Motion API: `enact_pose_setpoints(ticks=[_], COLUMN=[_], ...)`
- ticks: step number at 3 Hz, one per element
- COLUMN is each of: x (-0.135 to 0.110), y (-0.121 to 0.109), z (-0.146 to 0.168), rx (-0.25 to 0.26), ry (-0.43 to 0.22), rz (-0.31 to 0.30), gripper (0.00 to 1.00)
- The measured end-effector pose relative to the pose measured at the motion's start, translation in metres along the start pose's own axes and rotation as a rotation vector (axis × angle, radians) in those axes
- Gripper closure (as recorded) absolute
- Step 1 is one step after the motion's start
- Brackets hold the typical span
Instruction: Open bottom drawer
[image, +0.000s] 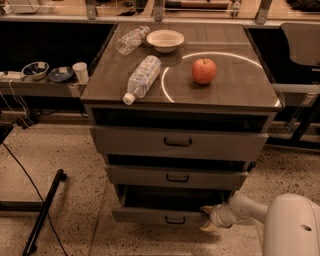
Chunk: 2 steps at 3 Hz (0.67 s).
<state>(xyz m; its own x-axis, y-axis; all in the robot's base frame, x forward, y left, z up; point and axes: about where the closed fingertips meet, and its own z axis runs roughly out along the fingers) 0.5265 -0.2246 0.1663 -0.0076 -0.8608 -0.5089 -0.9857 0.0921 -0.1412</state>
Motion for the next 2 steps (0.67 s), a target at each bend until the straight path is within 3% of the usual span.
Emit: enact_pose_setpoints(ticks=[2], x=[-0.021], y=[0.046], z=[-0.017], rx=[-0.024], ry=[-0.023], rz=[-0.003], gripper=[0.47])
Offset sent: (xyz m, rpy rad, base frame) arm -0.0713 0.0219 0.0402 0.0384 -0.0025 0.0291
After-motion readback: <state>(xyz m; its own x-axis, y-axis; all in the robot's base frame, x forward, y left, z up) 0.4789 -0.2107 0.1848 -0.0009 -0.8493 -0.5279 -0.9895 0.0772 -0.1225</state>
